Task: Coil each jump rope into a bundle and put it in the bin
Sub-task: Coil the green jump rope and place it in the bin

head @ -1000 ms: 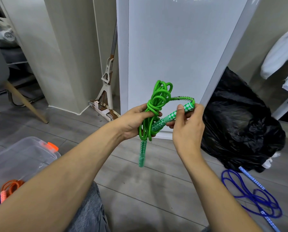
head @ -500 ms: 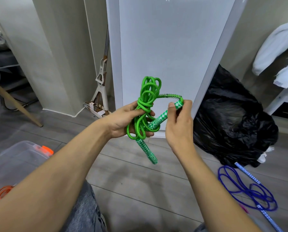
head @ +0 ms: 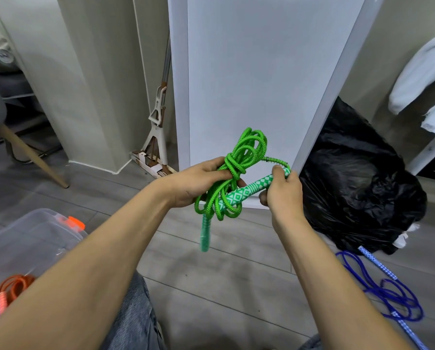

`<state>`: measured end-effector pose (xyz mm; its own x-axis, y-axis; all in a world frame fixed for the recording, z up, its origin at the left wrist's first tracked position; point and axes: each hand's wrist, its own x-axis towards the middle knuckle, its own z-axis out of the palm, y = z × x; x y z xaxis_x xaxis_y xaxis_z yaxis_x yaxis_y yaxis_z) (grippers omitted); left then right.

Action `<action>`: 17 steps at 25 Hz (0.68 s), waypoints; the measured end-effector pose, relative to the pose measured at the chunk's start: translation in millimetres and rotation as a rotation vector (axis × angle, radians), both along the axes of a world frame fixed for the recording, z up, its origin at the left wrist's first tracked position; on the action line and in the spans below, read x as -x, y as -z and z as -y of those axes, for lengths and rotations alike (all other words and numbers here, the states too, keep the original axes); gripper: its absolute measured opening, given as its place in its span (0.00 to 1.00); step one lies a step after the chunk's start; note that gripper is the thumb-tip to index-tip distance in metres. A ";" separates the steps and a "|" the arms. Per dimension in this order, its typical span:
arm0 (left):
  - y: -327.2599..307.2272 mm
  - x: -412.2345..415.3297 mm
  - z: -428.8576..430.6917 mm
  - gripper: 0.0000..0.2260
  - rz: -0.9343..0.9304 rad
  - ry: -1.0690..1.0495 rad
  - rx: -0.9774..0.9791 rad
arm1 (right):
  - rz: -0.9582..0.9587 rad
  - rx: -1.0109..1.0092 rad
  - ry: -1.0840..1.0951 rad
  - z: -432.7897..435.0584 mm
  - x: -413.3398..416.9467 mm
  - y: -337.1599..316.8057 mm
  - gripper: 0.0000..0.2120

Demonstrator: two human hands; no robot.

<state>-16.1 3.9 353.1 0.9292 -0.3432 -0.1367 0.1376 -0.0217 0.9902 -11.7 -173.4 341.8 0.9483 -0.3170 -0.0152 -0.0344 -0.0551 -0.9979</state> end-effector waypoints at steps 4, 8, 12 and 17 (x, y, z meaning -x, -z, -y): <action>3.8 -2.7 10.4 0.13 -0.024 -0.065 0.145 | 0.073 -0.088 0.033 -5.6 6.4 -1.0 0.09; 6.2 -4.7 10.6 0.12 0.152 -0.151 -0.079 | 0.049 -0.171 -0.029 -8.3 8.2 2.2 0.09; 9.7 -3.8 17.8 0.10 0.225 -0.221 -0.173 | 0.022 0.207 -0.264 -21.2 11.5 14.2 0.10; 18.1 -13.7 28.7 0.07 0.130 -0.516 0.061 | -0.013 0.356 -0.407 -31.5 22.2 12.7 0.07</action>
<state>-2.4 -24.8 334.9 0.9873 0.1589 -0.0035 -0.0083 0.0741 0.9972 -33.9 -141.9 329.0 0.9960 0.0879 0.0133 0.0476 -0.4015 -0.9146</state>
